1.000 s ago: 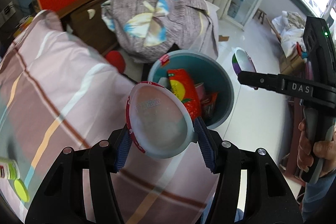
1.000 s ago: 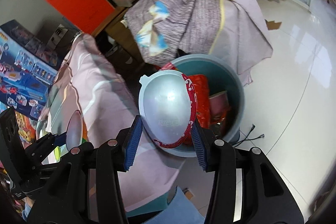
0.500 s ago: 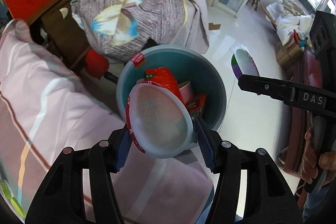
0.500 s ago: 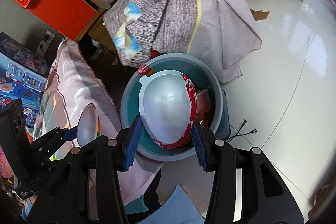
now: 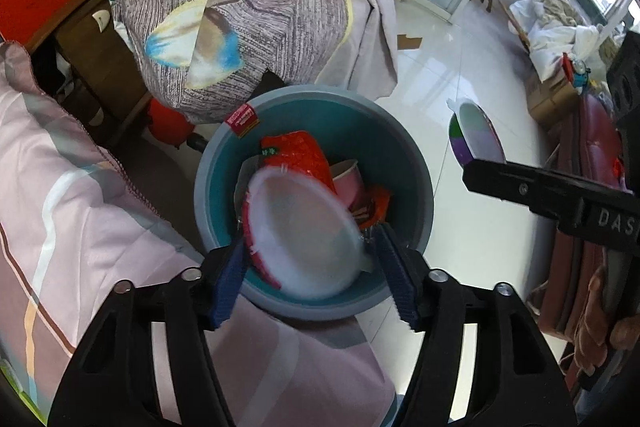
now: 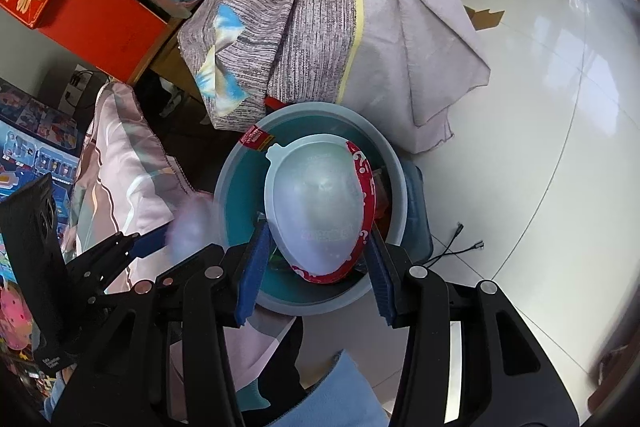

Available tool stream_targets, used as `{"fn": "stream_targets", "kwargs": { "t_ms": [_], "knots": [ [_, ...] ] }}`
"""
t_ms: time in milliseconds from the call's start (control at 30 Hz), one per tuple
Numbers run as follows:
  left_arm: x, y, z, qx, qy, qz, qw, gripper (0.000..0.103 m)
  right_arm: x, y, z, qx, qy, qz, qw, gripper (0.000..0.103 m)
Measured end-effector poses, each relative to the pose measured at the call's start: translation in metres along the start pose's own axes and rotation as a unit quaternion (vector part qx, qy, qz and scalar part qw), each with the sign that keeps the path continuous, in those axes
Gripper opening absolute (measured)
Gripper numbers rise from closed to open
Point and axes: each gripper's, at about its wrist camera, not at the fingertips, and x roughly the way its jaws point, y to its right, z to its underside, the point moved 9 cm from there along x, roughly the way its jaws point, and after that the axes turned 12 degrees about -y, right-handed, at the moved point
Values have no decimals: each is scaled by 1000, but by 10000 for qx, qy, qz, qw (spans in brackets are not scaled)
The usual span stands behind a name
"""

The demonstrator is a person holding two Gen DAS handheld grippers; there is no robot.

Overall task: Collect trash
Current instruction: 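Open the left tool to drop the lid into the bucket, then move both open tools back over the bottle and cap on the bed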

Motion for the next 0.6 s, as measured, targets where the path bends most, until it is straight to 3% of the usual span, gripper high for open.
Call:
{"fn": "stream_targets", "kwargs": {
  "t_ms": [133,600],
  "knots": [
    [-2,-6,1,-98,59,-98,9999,88,1,-1,0,-12,-25,20,10000,45],
    [-17,-32,36,-431,105,-125,9989,92,17,-36,-3,-401,-210,71,9989,46]
  ]
}}
